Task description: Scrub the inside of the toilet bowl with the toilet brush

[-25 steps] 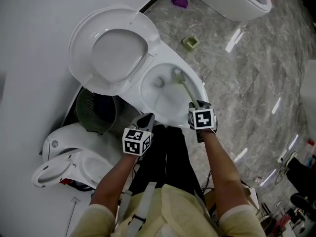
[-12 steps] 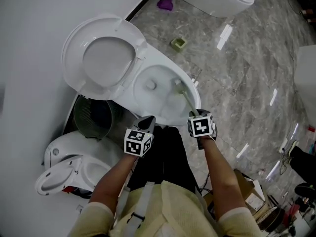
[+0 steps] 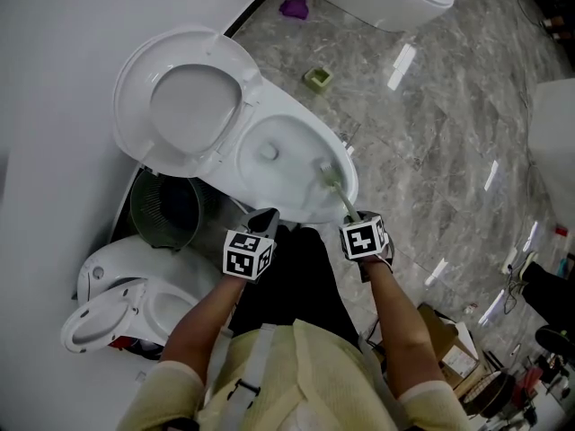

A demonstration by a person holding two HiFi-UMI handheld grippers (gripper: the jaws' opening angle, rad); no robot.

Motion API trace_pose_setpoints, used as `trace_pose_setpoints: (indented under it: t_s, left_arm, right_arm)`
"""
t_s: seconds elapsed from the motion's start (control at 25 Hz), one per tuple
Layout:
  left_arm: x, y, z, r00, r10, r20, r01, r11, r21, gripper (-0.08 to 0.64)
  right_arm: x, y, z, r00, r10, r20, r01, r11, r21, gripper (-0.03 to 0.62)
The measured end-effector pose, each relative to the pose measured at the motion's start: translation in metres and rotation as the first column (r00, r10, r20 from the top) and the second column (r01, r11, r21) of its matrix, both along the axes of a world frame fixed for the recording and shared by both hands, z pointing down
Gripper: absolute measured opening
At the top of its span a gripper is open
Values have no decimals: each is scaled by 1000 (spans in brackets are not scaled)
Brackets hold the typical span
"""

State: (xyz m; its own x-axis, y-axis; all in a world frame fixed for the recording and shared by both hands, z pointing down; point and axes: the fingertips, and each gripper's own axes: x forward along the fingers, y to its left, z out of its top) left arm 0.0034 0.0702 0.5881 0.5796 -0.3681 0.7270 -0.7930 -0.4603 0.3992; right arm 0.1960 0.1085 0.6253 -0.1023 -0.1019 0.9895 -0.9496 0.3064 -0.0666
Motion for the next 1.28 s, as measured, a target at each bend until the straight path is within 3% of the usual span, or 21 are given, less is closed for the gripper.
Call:
trace_pose_setpoints:
  t_s: [0.24, 0.52, 0.72, 0.88, 1.04, 1.28]
  left_arm:
    - [-3, 4, -1, 1000, -18, -4, 18, 1000, -4, 14]
    - [-15, 9, 0, 998, -70, -2, 70, 997, -16, 14]
    - [-29, 11, 2, 992, -124, 2, 125, 992, -22, 14]
    - [-42, 13, 4, 985, -173, 10, 173, 985, -27, 14]
    - [-54, 15, 4, 975, -221, 18, 222, 975, -28, 14]
    - [-73, 17, 4, 951, -308, 25, 309, 950, -33, 14]
  right_arm:
    - [-10, 21, 0, 999, -45, -4, 44, 997, -59, 106]
    - [-34, 39, 4, 996, -70, 60, 77, 988, -135, 106]
    - [-54, 28, 6, 990, -92, 103, 104, 987, -126, 105]
    - [-73, 28, 9, 985, -109, 136, 130, 979, -158, 106]
    - [-89, 19, 13, 973, -178, 146, 199, 969, -144, 106]
    - [-119, 0, 11, 960, -209, 187, 238, 960, -146, 106]
